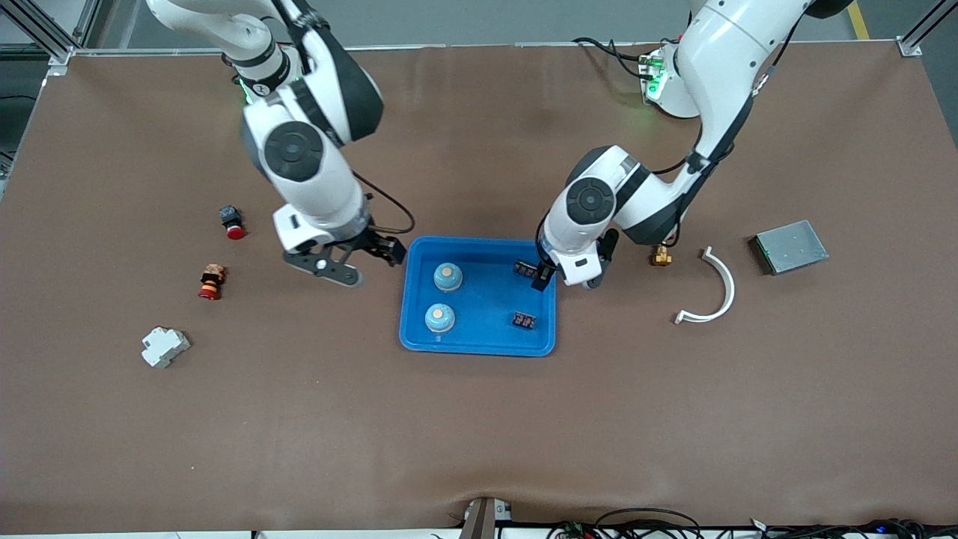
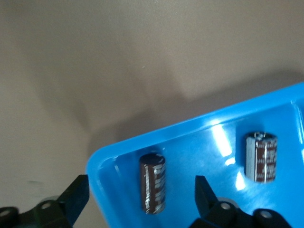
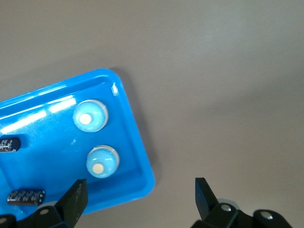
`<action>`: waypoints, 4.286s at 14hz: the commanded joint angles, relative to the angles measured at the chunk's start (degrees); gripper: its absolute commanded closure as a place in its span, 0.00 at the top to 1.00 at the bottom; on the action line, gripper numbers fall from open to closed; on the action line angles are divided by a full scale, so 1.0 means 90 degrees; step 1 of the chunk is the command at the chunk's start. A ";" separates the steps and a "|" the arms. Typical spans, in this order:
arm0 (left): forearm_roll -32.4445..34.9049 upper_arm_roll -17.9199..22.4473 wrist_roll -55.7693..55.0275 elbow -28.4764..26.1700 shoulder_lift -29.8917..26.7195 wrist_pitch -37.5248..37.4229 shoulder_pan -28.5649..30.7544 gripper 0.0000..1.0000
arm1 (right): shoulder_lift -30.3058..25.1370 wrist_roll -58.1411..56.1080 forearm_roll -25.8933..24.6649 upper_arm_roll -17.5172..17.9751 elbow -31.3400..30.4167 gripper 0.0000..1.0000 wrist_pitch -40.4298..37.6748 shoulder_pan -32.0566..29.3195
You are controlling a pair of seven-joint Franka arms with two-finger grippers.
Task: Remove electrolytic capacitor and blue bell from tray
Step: 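Grasp the black capacitor with the left gripper while the right gripper lowers, then carry the capacitor toward the white arc while the right gripper grasps the bell, then place the capacitor inside the white arc while the right gripper carries the bell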
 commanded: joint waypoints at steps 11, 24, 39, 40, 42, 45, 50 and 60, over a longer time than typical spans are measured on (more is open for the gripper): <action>0.0588 0.0044 -0.1007 0.0658 0.0940 0.0410 -0.0371 0.59 | 0.1533 0.1612 -0.0401 -0.0086 -0.0004 1.00 0.1612 0.0916; 0.0911 0.0025 0.0063 0.1020 -0.0034 -0.1334 0.0038 0.00 | 0.2364 0.1798 -0.0450 -0.0086 0.0485 1.00 0.1925 0.1062; 0.0881 -0.1030 0.4812 -0.0865 -0.0662 -0.1378 0.4190 0.00 | 0.2589 0.1681 -0.0460 -0.0076 0.1323 0.00 0.1216 0.1014; 0.0881 -0.1030 0.4833 -0.0875 -0.0564 -0.1348 0.4219 0.00 | 0.2589 0.1642 -0.0460 -0.0067 0.1586 0.00 0.0709 0.0975; 0.0939 -0.1020 0.4833 -0.0894 -0.0447 -0.1328 0.4258 0.00 | 0.2560 0.1303 -0.0421 -0.0067 0.1978 0.00 -0.0005 0.0935; 0.1183 -0.0991 0.4833 -0.0992 -0.0290 -0.1241 0.4268 0.00 | 0.2209 0.0142 -0.0392 -0.0057 0.1999 0.00 -0.0544 0.0546; 0.1877 -0.0981 0.4677 -0.1139 -0.0046 -0.0928 0.4424 0.00 | 0.1273 -0.1870 -0.0382 -0.0057 0.1317 0.00 -0.1093 -0.0352; 0.1829 -0.1546 0.3827 -0.0399 -0.0231 -0.1598 0.4415 1.00 | -0.0837 -0.5260 -0.0382 -0.0057 -0.1982 0.00 0.0672 -0.2130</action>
